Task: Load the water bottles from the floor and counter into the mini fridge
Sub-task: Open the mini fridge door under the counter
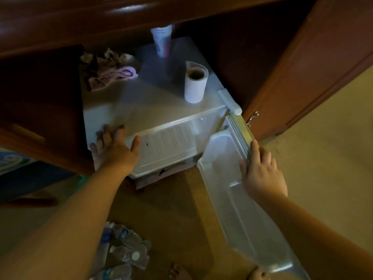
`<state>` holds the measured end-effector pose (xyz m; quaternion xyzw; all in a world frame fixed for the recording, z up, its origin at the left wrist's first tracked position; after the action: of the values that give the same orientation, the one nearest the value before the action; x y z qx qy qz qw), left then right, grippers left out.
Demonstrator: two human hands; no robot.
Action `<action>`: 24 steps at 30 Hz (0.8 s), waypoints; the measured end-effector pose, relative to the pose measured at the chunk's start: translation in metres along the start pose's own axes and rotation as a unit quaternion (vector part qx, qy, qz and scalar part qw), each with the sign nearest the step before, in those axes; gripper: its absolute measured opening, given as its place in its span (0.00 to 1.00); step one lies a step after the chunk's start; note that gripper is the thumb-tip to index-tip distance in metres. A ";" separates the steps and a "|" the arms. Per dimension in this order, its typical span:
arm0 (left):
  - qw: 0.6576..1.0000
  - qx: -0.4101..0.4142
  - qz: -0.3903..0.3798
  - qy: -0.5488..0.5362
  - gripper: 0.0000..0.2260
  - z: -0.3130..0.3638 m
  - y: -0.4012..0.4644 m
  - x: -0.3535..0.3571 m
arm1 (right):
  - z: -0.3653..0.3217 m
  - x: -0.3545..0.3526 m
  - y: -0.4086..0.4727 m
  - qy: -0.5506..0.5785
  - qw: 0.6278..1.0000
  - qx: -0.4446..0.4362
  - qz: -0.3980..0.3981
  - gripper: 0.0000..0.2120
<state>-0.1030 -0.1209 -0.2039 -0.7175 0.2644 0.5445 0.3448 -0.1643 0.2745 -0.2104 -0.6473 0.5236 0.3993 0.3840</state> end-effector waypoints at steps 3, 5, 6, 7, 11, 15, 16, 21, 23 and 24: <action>1.000 -0.008 -0.005 -0.005 0.34 0.006 0.002 -0.001 | 0.025 -0.015 0.014 -0.025 0.999 -0.020 -0.032 0.36; 1.000 -0.015 -0.007 -0.008 0.36 0.011 0.001 -0.002 | 0.038 -0.024 0.028 -0.044 0.997 -0.009 -0.057 0.36; 1.000 -0.020 -0.004 -0.002 0.37 0.014 0.000 -0.003 | 0.044 -0.027 0.036 -0.057 0.996 0.000 -0.070 0.36; 1.000 -0.026 0.000 0.007 0.38 0.017 -0.002 -0.005 | 0.049 -0.030 0.043 -0.068 0.995 0.011 -0.079 0.36; 0.999 -0.027 0.023 0.011 0.39 0.030 -0.004 -0.014 | 0.063 -0.038 0.064 -0.089 0.991 0.041 -0.087 0.38; 0.997 0.058 0.038 0.022 0.33 0.059 -0.003 -0.024 | 0.072 -0.044 0.080 -0.109 0.984 0.074 -0.122 0.39; 0.997 0.073 0.027 0.026 0.33 0.068 -0.005 -0.026 | 0.074 -0.045 0.083 -0.112 0.982 0.083 -0.125 0.39; 0.995 0.088 -0.031 0.037 0.32 0.092 -0.015 -0.025 | 0.073 -0.047 0.089 -0.103 0.979 0.119 -0.127 0.41; 0.995 0.084 -0.038 0.043 0.33 0.092 -0.016 -0.022 | 0.071 -0.046 0.087 -0.112 0.978 0.118 -0.129 0.42; 0.995 0.085 -0.040 0.043 0.33 0.092 -0.016 -0.022 | 0.070 -0.045 0.086 -0.116 0.978 0.118 -0.127 0.43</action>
<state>-0.1517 -0.0386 -0.1954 -0.7184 0.2950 0.4746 0.4143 -0.2635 0.3419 -0.2032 -0.6081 0.4318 0.3552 0.5635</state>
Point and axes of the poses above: each hand's wrist, its own y-axis towards the middle knuckle, its own x-axis out of the palm, z = x × y, the point moved 4 cm from there along y, towards the middle knuckle, and after that the axes turned 14 degrees about y, right-handed, at the moved point
